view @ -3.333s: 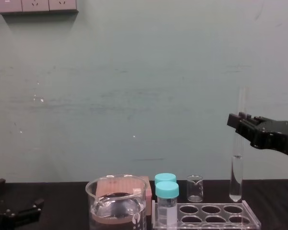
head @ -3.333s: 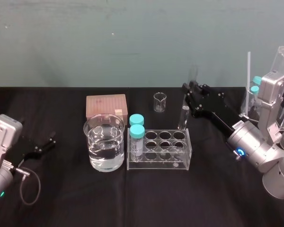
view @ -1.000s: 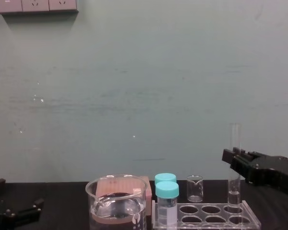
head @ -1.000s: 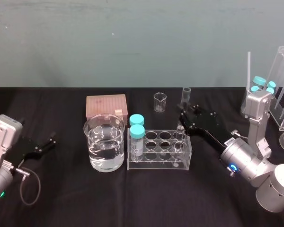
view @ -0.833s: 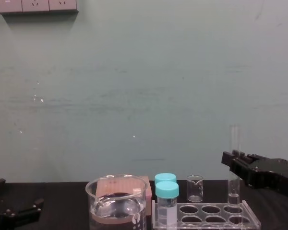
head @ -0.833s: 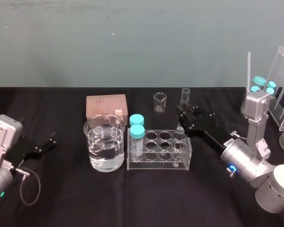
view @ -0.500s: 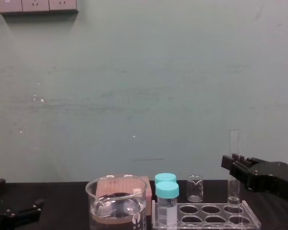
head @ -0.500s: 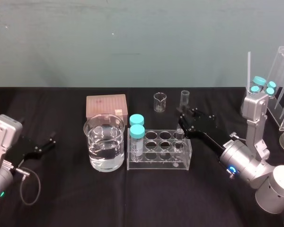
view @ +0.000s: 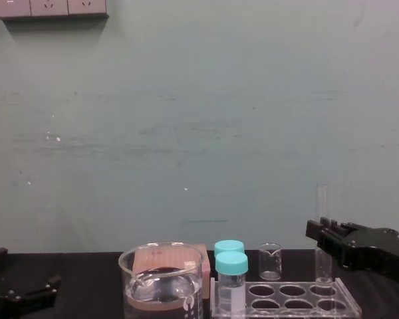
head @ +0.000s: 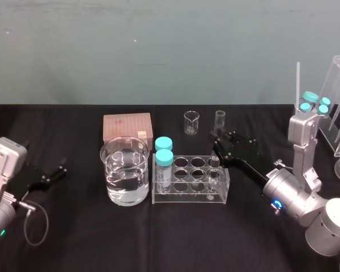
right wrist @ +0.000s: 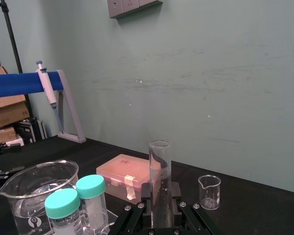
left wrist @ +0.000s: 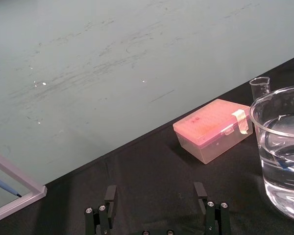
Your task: Hold the test tube with one hand and immerse one end into the beaker, then return it to the test tube rack.
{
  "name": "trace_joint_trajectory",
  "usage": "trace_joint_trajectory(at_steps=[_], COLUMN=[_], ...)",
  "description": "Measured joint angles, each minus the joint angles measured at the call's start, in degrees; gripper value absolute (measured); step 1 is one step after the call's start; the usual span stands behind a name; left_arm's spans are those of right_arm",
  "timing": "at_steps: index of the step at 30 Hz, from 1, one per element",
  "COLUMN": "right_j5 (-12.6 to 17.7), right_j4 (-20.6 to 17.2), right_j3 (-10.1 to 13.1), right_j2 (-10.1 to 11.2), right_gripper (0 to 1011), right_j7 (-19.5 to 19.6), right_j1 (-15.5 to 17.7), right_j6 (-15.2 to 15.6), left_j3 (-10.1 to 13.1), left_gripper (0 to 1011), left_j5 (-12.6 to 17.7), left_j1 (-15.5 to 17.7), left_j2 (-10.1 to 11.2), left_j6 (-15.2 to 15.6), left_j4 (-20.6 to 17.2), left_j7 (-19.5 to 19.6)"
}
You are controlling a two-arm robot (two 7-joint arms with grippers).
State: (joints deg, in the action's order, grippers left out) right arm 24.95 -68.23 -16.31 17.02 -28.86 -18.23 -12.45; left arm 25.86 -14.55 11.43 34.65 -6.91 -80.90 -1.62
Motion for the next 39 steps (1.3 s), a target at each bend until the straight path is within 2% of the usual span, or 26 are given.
trace_joint_trajectory(at_steps=[9,11,14,15,16,19,20,22,23,27,32,35,39], right_j5=[0.05,0.07,0.11,0.12,0.13,0.15,0.16,0.16,0.17,0.19,0.35,0.98,1.2], right_j4=[0.0,0.0,0.0,0.0,0.0,-0.01,-0.01,-0.02,-0.03,-0.05,-0.33,-2.04,-5.78], right_j3=[0.01,0.02,0.03,0.04,0.04,0.07,0.07,0.08,0.08,0.08,0.22,1.31,4.04], right_j2=[0.01,0.01,0.01,0.01,0.01,0.01,0.01,0.01,0.01,0.01,0.0,0.0,0.12], right_gripper=[224,256,358,358,438,499,562,600,658,781,899,982,1000], right_j7=[0.02,0.03,0.04,0.05,0.05,0.05,0.05,0.05,0.05,0.05,0.04,0.47,3.31], right_j1=[0.0,0.0,0.01,0.01,0.01,0.01,0.01,0.01,0.01,0.01,0.08,0.48,1.79], right_j6=[-0.02,-0.03,-0.04,-0.04,-0.04,-0.06,-0.06,-0.06,-0.06,-0.06,-0.22,-1.24,-2.98], left_j3=[0.0,0.0,0.0,0.0,0.0,0.0,0.0,0.0,0.0,0.0,0.0,0.0,0.0], left_gripper=[1000,1000,1000,1000,1000,1000,1000,1000,1000,1000,1000,1000,1000], left_j5=[0.0,0.0,0.0,0.0,0.0,0.0,0.0,0.0,0.0,0.0,0.0,0.0,0.0], left_j1=[0.0,0.0,0.0,0.0,0.0,0.0,0.0,0.0,0.0,0.0,0.0,0.0,0.0], left_j2=[0.0,0.0,0.0,0.0,0.0,0.0,0.0,0.0,0.0,0.0,0.0,0.0,0.0], left_j6=[0.0,0.0,0.0,0.0,0.0,0.0,0.0,0.0,0.0,0.0,0.0,0.0,0.0], left_j4=[0.0,0.0,0.0,0.0,0.0,0.0,0.0,0.0,0.0,0.0,0.0,0.0,0.0], left_j7=[0.0,0.0,0.0,0.0,0.0,0.0,0.0,0.0,0.0,0.0,0.0,0.0,0.0])
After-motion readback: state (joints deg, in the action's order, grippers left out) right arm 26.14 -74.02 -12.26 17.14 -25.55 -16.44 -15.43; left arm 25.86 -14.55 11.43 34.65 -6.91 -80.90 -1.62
